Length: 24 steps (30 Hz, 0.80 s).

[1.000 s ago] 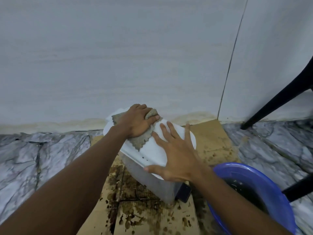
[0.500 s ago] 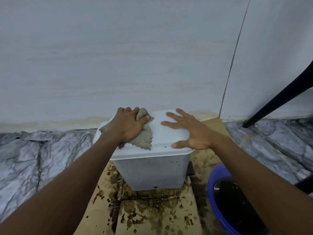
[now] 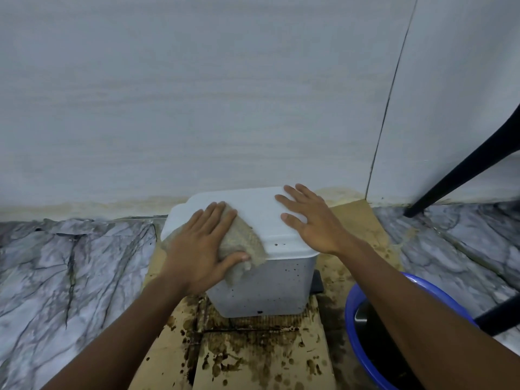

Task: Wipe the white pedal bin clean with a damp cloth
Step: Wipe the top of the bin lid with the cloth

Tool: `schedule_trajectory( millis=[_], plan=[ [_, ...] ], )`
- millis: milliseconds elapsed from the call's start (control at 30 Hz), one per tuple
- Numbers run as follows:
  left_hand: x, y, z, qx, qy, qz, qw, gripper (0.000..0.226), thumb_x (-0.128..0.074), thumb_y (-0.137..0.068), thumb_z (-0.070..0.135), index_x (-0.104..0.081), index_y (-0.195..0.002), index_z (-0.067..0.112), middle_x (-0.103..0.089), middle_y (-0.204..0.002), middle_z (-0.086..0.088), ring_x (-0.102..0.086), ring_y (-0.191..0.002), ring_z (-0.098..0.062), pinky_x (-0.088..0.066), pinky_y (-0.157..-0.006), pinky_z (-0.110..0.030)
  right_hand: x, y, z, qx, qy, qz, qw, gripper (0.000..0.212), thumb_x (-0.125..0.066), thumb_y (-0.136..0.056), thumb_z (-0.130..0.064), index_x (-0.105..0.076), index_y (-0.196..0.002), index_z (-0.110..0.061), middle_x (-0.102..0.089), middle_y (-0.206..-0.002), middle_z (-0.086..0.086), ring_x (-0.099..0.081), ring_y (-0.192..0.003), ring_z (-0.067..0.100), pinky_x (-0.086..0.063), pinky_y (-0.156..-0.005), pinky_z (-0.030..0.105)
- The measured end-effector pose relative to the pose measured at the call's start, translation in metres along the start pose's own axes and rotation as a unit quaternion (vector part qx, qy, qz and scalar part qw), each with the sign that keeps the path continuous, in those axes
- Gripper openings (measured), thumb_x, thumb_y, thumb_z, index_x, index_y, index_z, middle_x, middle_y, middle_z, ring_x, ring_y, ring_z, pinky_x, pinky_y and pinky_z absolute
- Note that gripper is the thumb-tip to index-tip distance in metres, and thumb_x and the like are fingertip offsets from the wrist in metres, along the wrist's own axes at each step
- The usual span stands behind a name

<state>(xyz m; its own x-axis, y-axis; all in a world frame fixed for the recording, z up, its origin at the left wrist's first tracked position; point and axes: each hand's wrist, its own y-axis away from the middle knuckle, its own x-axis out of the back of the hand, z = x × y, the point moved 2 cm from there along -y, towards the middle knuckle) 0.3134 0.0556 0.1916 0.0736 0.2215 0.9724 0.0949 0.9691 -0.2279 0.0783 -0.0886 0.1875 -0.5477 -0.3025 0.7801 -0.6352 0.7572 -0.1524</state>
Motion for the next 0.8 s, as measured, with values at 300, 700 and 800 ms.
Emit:
schedule_trajectory(
  millis=[300, 700, 800],
  plan=[
    [-0.001, -0.033, 0.036, -0.041, 0.024, 0.011, 0.999, 0.085, -0.019, -0.097, 0.075, -0.021, -0.162, 0.021, -0.016, -0.169, -0.002, -0.007, -0.157, -0.015, -0.011, -0.129, -0.041, 0.012, -0.003, 0.009, 0.002, -0.098, -0.028, 0.995, 0.043, -0.047, -0.105, -0.034, -0.045, -0.148, -0.035, -0.023, -0.163, -0.018, -0.005, -0.151, -0.001, -0.008, -0.126, 0.046],
    [0.003, -0.051, 0.068, 0.022, -0.017, -0.037, 0.999, 0.107, -0.009, -0.085, 0.089, -0.004, -0.164, 0.018, -0.001, -0.172, -0.007, 0.006, -0.158, -0.018, 0.007, -0.126, -0.036, 0.004, 0.003, 0.01, 0.01, -0.119, 0.016, 0.993, 0.039, -0.034, -0.11, -0.032, -0.047, -0.146, -0.034, -0.026, -0.162, -0.017, -0.005, -0.151, -0.002, -0.004, -0.125, 0.048],
    [0.003, -0.052, 0.068, 0.007, 0.003, -0.055, 0.998, 0.109, -0.012, -0.082, 0.092, -0.001, -0.164, 0.021, 0.003, -0.172, -0.003, 0.009, -0.157, -0.014, 0.008, -0.127, -0.035, 0.006, 0.001, 0.012, 0.014, -0.134, -0.005, 0.991, 0.04, -0.032, -0.109, -0.037, -0.046, -0.146, -0.036, -0.024, -0.162, -0.02, -0.003, -0.15, -0.004, -0.003, -0.126, 0.046]
  ],
)
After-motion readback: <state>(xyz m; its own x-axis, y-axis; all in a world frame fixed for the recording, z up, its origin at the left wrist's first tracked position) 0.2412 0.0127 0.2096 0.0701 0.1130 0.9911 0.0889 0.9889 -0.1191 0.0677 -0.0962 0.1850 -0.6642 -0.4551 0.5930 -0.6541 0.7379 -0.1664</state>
